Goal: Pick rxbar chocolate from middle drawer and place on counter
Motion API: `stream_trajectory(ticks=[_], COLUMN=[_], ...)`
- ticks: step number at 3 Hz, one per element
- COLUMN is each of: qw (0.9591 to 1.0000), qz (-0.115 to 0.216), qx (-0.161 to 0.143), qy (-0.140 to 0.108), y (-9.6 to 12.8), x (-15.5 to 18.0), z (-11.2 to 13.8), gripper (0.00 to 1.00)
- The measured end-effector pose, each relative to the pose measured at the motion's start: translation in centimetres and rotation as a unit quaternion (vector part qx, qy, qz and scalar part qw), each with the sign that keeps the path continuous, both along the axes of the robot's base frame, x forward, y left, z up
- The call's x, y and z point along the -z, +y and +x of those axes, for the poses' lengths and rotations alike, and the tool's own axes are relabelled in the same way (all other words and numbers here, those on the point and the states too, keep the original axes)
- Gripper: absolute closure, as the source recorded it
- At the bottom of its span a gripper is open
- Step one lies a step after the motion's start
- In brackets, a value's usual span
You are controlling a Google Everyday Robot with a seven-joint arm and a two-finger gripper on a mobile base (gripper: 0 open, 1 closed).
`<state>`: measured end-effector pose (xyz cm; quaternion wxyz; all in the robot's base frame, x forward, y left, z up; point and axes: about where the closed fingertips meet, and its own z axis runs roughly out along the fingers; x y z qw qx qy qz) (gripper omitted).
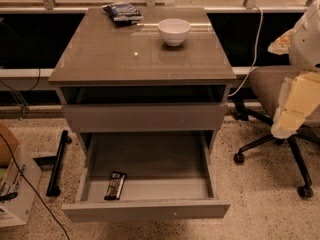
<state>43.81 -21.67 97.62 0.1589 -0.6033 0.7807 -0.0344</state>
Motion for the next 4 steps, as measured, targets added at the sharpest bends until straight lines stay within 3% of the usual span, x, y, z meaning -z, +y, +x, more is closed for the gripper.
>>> stream_trajectory(ticks=[1,2,4], qw=[1.0,0.9997,0.9949], qz=[0.0,0.023,0.094], qx=[0.0,-0.004,-0.032], qy=[0.0,0.006,0.018], y=[0.0,1.2,4.4], x=[0.0,1.7,7.3], z=[0.0,0.5,2.0], gripper=[0.0,0.0,0.0])
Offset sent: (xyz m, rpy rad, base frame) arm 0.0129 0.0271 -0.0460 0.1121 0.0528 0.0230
